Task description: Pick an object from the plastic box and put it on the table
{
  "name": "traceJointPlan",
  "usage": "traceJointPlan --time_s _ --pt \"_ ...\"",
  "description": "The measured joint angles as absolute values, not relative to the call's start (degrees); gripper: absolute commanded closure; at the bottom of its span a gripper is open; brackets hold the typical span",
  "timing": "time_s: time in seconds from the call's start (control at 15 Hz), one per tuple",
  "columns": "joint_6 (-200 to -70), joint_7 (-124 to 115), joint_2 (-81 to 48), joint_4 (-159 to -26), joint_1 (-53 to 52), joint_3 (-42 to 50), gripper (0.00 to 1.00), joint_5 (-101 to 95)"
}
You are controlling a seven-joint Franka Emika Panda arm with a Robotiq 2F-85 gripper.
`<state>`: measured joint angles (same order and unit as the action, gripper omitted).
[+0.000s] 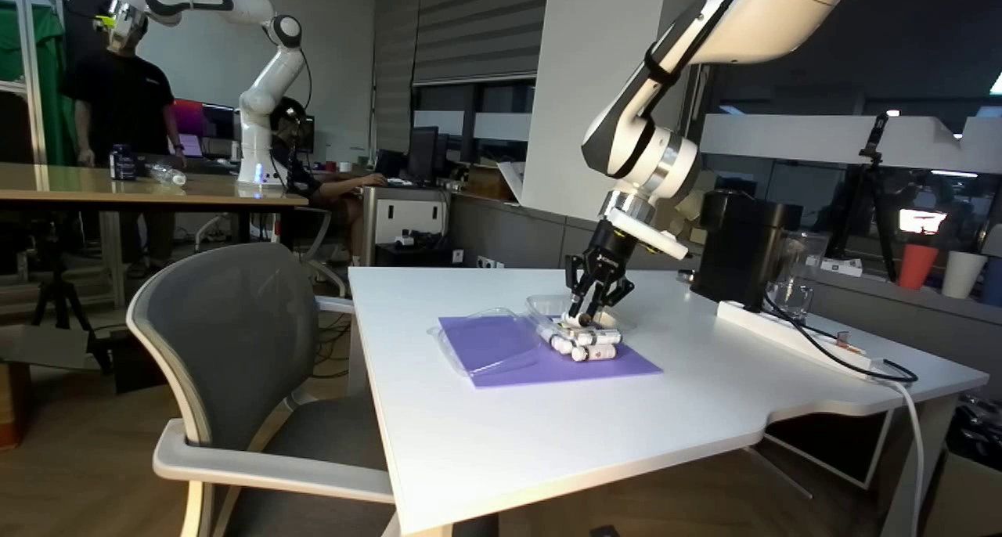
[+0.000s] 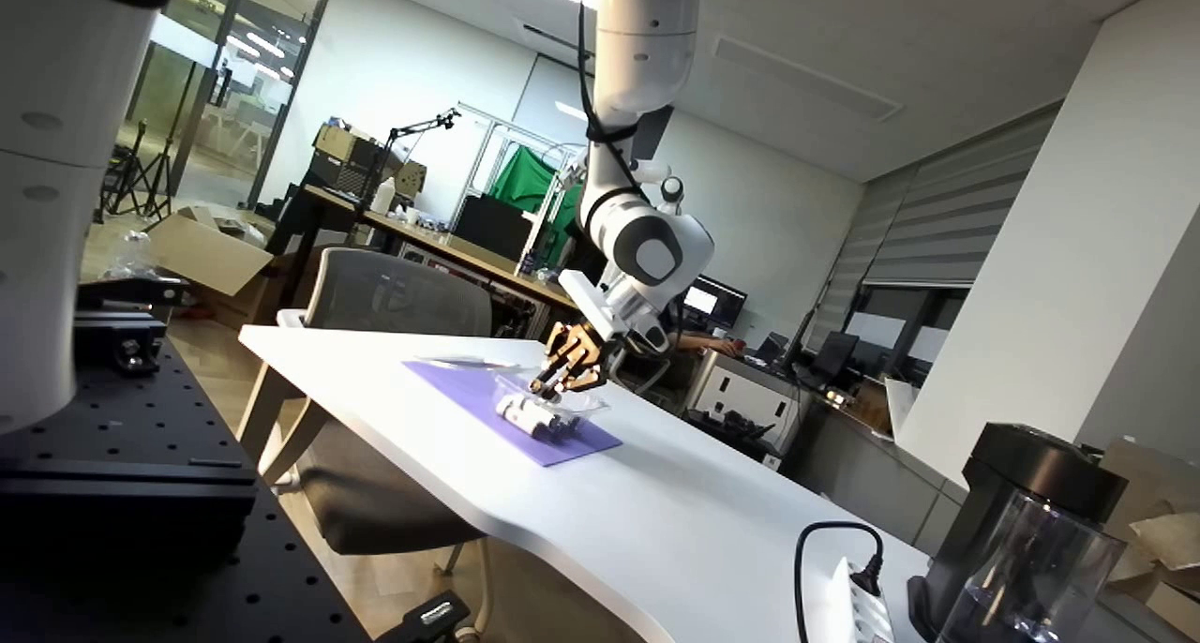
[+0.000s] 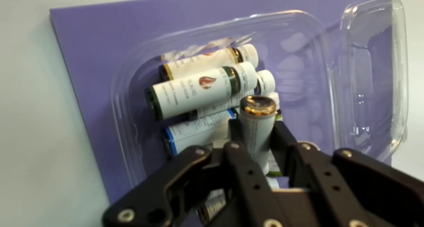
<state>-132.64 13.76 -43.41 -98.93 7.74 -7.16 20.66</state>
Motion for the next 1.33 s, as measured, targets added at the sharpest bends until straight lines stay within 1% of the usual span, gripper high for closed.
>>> traceJointPlan --time_s 0.47,0.67,0.87,1.0,1.33 --pt "-138.8 17.8 -36.5 -100.9 7.7 -6.7 0.93 15.2" --pt "-135.9 24.1 -36.0 -100.2 9.1 -5.0 0.93 9.7" --pt "-134.4 29.0 -37.7 -97.9 10.6 -2.4 0.93 3.2" --pt "-135.9 30.0 -40.0 -95.9 11.4 -0.9 0.93 0.4" --pt "-147.0 29.8 -46.6 -93.8 14.4 -1.1 0.93 1.6"
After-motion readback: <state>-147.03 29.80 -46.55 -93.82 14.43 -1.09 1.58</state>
